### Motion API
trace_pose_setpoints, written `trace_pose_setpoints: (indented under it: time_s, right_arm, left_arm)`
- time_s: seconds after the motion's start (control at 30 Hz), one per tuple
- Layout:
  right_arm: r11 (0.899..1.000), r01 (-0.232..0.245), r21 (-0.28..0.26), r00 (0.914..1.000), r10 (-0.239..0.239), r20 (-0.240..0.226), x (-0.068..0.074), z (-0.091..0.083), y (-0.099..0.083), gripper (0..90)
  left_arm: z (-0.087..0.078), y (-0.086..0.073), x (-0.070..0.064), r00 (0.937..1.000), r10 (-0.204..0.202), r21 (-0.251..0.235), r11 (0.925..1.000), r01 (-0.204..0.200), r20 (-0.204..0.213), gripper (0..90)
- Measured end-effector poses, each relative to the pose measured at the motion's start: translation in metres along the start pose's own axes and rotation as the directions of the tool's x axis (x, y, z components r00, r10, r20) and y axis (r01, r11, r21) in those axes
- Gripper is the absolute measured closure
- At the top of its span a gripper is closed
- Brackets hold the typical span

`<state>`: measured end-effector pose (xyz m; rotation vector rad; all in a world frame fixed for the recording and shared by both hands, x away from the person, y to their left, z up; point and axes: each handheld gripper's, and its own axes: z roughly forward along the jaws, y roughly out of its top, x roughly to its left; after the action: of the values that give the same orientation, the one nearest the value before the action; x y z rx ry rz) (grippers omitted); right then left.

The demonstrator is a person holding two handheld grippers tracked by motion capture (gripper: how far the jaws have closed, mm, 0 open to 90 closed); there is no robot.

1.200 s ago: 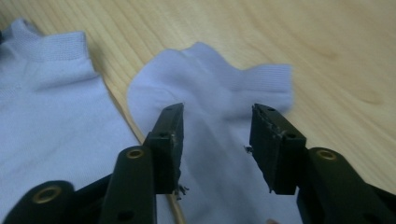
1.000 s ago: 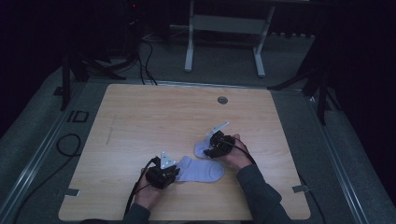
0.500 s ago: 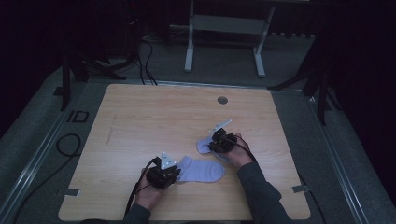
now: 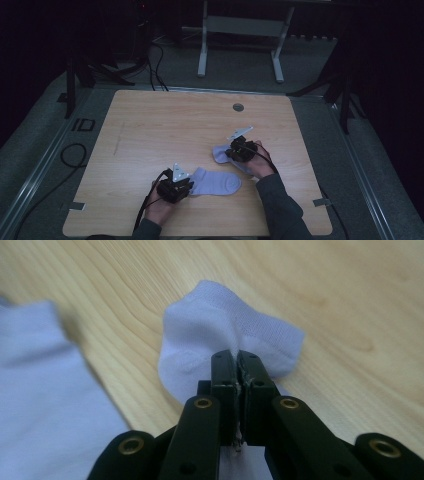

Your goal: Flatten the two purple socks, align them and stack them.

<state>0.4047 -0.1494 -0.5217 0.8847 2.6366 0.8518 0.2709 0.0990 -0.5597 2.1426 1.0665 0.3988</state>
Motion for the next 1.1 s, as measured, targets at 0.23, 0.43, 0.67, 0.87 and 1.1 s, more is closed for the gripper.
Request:
trace_pose_setpoints:
  time_s: [0.23,0.43,0.67,0.87,1.1]
  right_arm:
    - [0.993,0.039,-0.108,0.9990,-0.042,-0.018,0.011,-0.033,-0.005,87.0]
    - [0.982,0.047,-0.181,0.9978,-0.055,-0.036,0.018,-0.054,-0.011,86.9]
    - [0.971,0.069,-0.227,0.9946,-0.085,-0.059,0.028,-0.065,-0.015,86.8]
    - [0.965,0.093,-0.245,0.9916,-0.112,-0.064,0.035,-0.068,-0.012,86.8]
    - [0.964,0.108,-0.245,0.9868,-0.134,-0.092,0.049,-0.059,-0.010,86.7]
  left_arm:
    - [0.000,0.000,0.000,1.0000,0.004,0.001,1.0000,-0.004,-0.003,75.9]
    - [0.000,0.000,0.001,1.0000,-0.001,-0.002,1.0000,0.000,-0.003,75.7]
    - [0.000,0.000,0.001,1.0000,-0.001,-0.001,1.0000,0.001,-0.004,75.7]
    - [0.000,0.000,0.001,1.0000,-0.004,-0.002,1.0000,0.004,-0.002,75.6]
    - [0.000,0.000,0.001,1.0000,-0.001,-0.002,1.0000,0.001,-0.004,75.4]
